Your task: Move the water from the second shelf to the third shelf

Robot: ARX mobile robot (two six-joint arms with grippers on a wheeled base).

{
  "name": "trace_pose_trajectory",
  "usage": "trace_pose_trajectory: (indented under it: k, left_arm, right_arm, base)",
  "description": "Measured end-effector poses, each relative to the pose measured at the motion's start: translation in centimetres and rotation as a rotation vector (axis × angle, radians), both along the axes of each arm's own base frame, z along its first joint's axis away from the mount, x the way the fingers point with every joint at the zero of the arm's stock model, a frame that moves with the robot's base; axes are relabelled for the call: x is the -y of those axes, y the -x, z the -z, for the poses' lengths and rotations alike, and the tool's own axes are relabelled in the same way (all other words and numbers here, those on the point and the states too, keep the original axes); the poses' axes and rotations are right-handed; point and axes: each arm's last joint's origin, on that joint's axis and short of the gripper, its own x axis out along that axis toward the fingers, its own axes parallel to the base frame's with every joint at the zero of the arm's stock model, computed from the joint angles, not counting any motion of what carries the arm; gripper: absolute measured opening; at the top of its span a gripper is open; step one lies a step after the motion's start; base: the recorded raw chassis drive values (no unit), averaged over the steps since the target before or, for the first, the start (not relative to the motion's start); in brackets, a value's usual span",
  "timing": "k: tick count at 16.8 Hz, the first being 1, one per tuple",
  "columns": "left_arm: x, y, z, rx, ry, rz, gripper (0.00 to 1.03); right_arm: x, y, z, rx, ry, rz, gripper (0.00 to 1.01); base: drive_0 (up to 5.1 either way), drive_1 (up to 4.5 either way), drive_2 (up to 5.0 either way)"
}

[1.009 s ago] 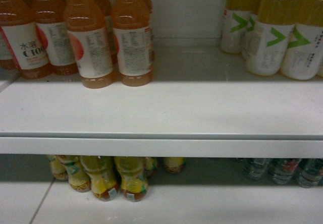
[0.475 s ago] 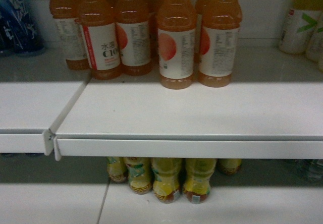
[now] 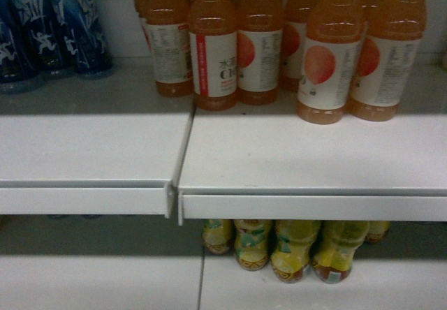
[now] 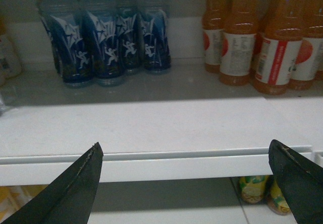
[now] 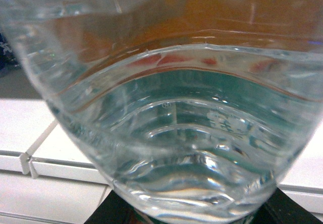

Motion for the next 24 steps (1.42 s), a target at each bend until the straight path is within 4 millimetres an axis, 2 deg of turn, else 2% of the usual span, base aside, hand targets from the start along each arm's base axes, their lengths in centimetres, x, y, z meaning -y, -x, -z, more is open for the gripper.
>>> trace_pose_trajectory:
  k: [24]
  left_arm:
    - [0.00,0.00,0.00,0.000,0.000,-0.001,0.98]
  right_arm:
    - [0.00,0.00,0.04,-0.003,0.000,0.001,0.39]
  base:
    - [-5.0,2.39,2.4]
